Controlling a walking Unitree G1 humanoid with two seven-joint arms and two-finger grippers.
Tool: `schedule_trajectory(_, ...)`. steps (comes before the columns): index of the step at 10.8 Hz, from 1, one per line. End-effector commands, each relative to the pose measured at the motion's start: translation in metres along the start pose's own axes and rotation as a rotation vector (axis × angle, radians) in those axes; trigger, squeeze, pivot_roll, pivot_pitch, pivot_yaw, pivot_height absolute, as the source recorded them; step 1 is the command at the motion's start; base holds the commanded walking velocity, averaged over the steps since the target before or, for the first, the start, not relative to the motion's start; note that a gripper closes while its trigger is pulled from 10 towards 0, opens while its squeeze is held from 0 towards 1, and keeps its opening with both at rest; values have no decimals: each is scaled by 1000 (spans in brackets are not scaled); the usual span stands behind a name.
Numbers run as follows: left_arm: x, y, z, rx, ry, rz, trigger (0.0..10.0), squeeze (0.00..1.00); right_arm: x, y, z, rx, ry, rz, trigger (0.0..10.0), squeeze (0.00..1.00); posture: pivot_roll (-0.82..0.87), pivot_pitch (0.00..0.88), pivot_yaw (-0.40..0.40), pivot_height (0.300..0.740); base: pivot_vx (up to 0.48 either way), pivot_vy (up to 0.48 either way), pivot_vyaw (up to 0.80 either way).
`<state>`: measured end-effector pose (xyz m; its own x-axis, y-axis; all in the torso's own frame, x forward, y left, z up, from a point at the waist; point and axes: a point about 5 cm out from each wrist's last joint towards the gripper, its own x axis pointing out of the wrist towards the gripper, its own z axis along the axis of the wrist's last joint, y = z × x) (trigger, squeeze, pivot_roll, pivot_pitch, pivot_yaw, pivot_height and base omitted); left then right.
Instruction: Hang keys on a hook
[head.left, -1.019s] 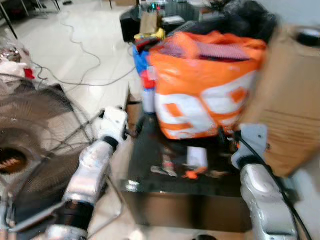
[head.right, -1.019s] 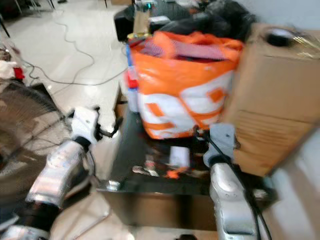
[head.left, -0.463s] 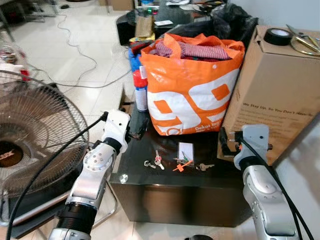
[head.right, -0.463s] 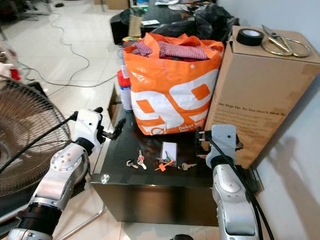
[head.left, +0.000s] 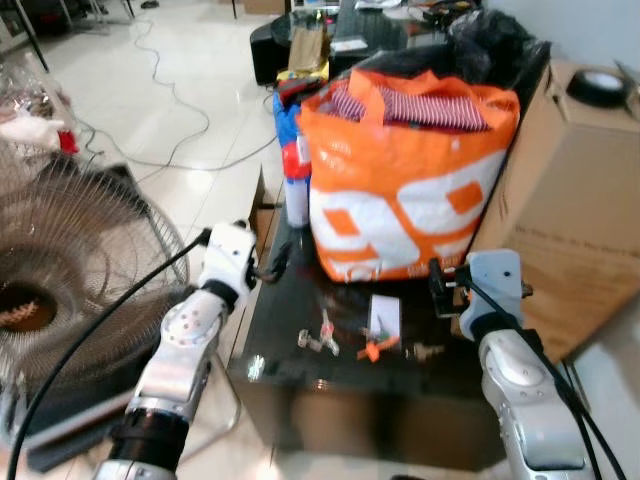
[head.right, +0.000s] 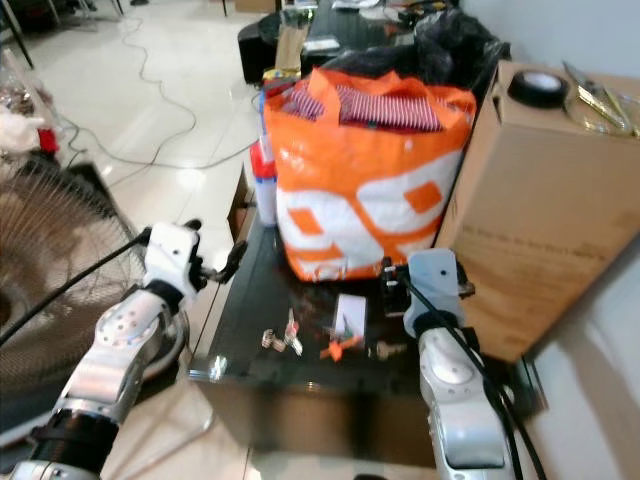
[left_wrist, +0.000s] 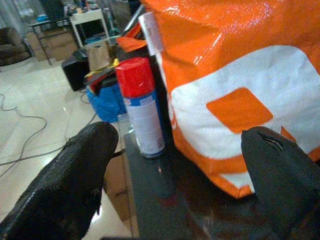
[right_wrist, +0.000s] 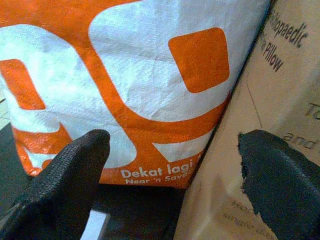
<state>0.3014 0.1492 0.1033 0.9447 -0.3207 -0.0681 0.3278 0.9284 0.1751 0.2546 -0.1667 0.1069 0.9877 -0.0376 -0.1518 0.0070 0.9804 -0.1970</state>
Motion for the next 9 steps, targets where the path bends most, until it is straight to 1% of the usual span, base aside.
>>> schedule_trajectory(1,2,-2,1,3,-3,-14,10000,0,1,-7,-4,-9,29,-14,10000,0,-203,0,45,740,0,0,0)
schedule_trajectory(3,3,-4,-5,26,35,-66,10000,0,2,-2,-20,-61,142,116,10000,0,-206,0,45,740,0,0,0)
schedule_trajectory(4,4,-7,-7,52,42,-133,10000,0,3,0,-31,-78,199,186,10000,0,-209,0,45,740,0,0,0)
schedule_trajectory(5,5,-9,-11,78,71,-193,10000,0,5,0,-42,-104,245,218,10000,1000,-210,0,46,740,0,0,0)
schedule_trajectory(6,6,-11,-16,98,111,-261,10000,0,8,2,-48,-77,265,260,10000,1000,-211,0,49,740,0,0,0)
schedule_trajectory(7,5,-15,-21,120,153,-342,10000,0,10,4,-51,-14,290,293,10000,1000,-211,0,49,740,0,0,0)
schedule_trajectory(8,3,-19,-31,130,206,-439,10000,0,16,8,-51,75,316,312,10000,1000,-213,0,47,740,0,0,0)
schedule_trajectory(9,2,-22,-36,118,234,-507,10000,0,22,12,-53,-3,318,330,10000,1000,-214,0,42,740,0,0,0)
